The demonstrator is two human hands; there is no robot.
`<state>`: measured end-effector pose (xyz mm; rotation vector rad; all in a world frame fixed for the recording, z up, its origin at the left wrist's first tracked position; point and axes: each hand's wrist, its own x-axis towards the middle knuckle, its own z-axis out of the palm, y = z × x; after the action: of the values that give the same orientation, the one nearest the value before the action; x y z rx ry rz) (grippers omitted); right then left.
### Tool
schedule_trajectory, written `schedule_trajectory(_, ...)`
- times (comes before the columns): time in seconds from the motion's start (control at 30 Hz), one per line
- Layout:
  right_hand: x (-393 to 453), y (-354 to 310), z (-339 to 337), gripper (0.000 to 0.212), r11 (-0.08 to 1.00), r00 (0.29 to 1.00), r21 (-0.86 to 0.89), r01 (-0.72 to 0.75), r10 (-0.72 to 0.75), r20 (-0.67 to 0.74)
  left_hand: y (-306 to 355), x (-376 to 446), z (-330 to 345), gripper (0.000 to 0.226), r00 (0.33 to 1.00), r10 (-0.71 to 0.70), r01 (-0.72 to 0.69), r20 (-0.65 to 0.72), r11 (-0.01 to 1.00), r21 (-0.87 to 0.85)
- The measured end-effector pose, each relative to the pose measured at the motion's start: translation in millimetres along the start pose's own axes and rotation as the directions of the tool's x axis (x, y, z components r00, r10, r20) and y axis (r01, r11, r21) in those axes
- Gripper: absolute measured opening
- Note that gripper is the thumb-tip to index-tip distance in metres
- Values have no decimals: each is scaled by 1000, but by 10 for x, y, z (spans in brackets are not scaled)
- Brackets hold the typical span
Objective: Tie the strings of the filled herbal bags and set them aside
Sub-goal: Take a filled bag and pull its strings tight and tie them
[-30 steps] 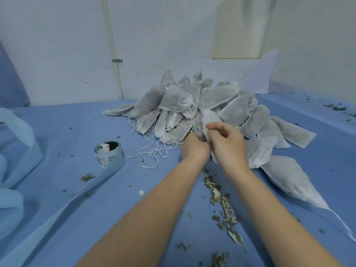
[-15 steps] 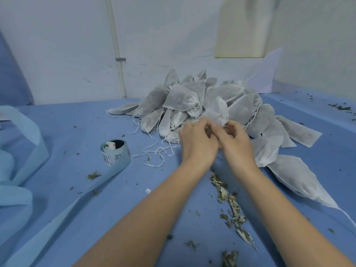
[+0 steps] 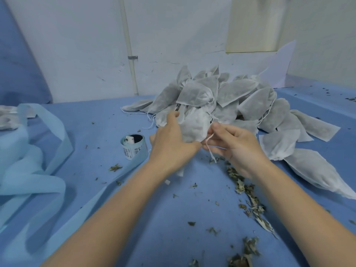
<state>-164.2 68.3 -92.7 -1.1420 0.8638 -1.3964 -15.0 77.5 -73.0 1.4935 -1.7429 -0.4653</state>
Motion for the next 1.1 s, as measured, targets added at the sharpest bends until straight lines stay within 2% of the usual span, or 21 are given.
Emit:
schedule_trajectory(0.13, 15, -56, -87, 29, 999, 999, 0, 36, -36, 29, -104, -42, -26, 75, 991, -10, -12, 130, 986, 168)
schedule_trajectory(0.2, 12, -71, -92, 27, 999, 994, 16, 31, -32, 104, -90, -58, 10, 86, 982, 10, -37, 188, 990, 137)
schedule_trajectory(0.27, 3, -78, -82, 26, 999, 984, 31, 36, -40, 173, -45, -67, 50, 90, 983, 67, -69, 173, 998, 7)
schedule_trajectory(0.37, -3, -97, -82, 25, 998, 980, 38, 39, -46, 195, -22, -20, 117, 60, 986, 136, -124, 97, 985, -118)
schedule_trajectory(0.47, 34, -97, -134, 22, 999, 996, 36, 25, -28, 88, -37, 23, 152, 28, 951, 300, -298, 77, 954, -41)
schedule_trajectory(0.53, 63, -94, -200, 22, 999, 999, -52, 3, -5, -50, -76, 16, 171, 34, 934, 348, -352, 82, 935, 35)
schedule_trajectory(0.6, 73, -70, -259, 22, 965, 990, -259, -33, -5, -142, -128, -1, 169, 40, 936, 334, -346, 113, 931, 119)
schedule_trajectory(0.63, 79, -49, -292, 21, 903, 987, -429, -36, -36, -160, -147, -13, 170, 40, 935, 328, -347, 135, 924, 161)
schedule_trajectory(0.7, 76, -7, -299, 14, 653, 978, -757, 9, -162, -129, -154, -38, 185, 34, 927, 327, -367, 185, 895, 254)
schedule_trajectory(0.73, 58, -1, -262, 16, 539, 969, -841, 53, -232, -88, -144, -45, 197, 31, 921, 333, -382, 203, 873, 304)
schedule_trajectory(0.77, 40, 2, -221, 21, 505, 960, -857, 107, -278, -44, -132, -48, 209, 27, 916, 341, -397, 211, 847, 354)
schedule_trajectory(0.8, 21, 1, -172, 21, 544, 958, -825, 153, -286, -11, -121, -49, 219, 26, 911, 352, -410, 212, 822, 396)
schedule_trajectory(0.87, -32, 18, -45, 19, 673, 979, -719, 171, -195, 50, -104, -38, 234, 26, 908, 363, -418, 208, 783, 460)
schedule_trajectory(0.93, -46, 84, 42, 37, 642, 986, -749, 166, -125, 111, -102, -23, 237, 26, 910, 360, -414, 205, 772, 482)
schedule_trajectory(1.0, -17, 137, 84, 44, 587, 987, -794, 157, -129, 100, -111, -7, 211, 23, 921, 350, -390, 174, 800, 456)
schedule_trajectory(1.1, 25, 140, 79, 38, 583, 980, -803, 128, -201, 11, -155, 47, 150, 19, 950, 306, -308, 54, 903, 298)
